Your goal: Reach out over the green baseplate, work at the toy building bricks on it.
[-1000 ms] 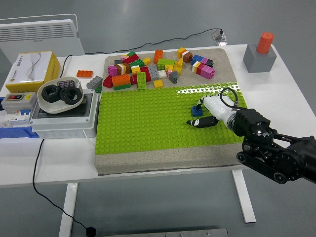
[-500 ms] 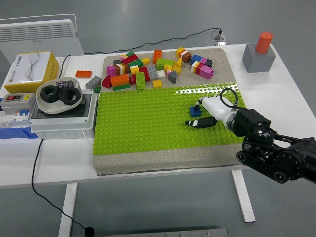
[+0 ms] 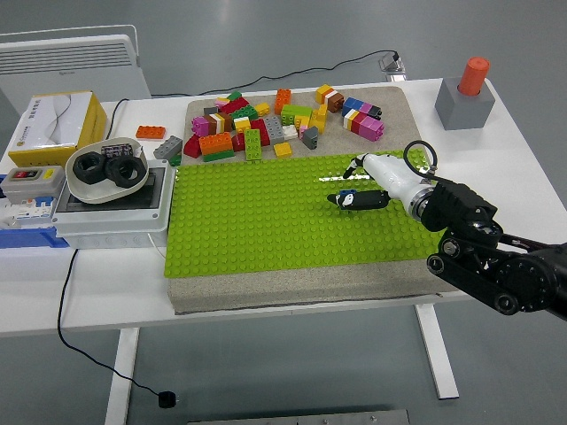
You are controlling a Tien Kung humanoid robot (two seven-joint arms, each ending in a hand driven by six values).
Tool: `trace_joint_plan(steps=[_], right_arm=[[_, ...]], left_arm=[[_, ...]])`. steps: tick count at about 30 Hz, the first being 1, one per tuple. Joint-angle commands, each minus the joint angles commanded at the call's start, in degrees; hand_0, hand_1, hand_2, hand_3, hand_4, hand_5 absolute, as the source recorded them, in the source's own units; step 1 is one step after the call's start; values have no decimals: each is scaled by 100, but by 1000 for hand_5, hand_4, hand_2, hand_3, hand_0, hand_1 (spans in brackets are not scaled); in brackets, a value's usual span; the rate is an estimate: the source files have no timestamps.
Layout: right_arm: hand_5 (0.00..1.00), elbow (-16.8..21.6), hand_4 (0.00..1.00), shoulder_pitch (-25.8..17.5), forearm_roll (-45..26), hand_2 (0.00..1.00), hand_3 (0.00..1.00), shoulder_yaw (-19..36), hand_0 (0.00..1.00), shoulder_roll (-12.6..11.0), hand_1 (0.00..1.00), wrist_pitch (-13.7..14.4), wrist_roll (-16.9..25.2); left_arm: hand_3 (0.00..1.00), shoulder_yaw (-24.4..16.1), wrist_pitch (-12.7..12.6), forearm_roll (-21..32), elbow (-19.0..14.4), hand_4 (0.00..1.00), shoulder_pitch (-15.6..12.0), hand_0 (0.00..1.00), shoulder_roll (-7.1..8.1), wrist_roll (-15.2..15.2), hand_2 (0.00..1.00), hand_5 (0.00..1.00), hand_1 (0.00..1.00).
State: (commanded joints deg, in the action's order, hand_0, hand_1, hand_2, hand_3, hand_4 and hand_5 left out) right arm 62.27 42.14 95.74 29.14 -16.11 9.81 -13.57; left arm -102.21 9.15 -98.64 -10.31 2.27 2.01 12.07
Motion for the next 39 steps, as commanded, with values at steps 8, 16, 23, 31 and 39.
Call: trace_joint_plan(steps=[8,16,23,31,39], right_arm=[[489,747,835,-723,-37,868,659,850,907,-319,842,286,182],[380,1550,826,-1931,-906,812,654,1957,828,-506,784,738,1000],[362,1453,820,-2864,-2093,765,646,2837,770,-209,726,803,1944],[319,1537,811,-3163,-3466,685,608,3719,712,-144,652,531,2850],[305,1492,816,-3050,-4688,644,617,3521,708,-165,648,440,3089]], left_arm=[[858,28,-25,26,0,963,-2,769,-16,-13,801,903,762],[858,67,-51,96,0,962,-42,769,-22,-36,801,902,761],[858,35,-52,25,0,962,-79,769,-32,-25,803,902,761],[860,39,-32,-40,0,956,-96,768,-3,-2,807,899,761],[859,84,-30,17,0,955,-94,768,-16,-8,806,897,761]])
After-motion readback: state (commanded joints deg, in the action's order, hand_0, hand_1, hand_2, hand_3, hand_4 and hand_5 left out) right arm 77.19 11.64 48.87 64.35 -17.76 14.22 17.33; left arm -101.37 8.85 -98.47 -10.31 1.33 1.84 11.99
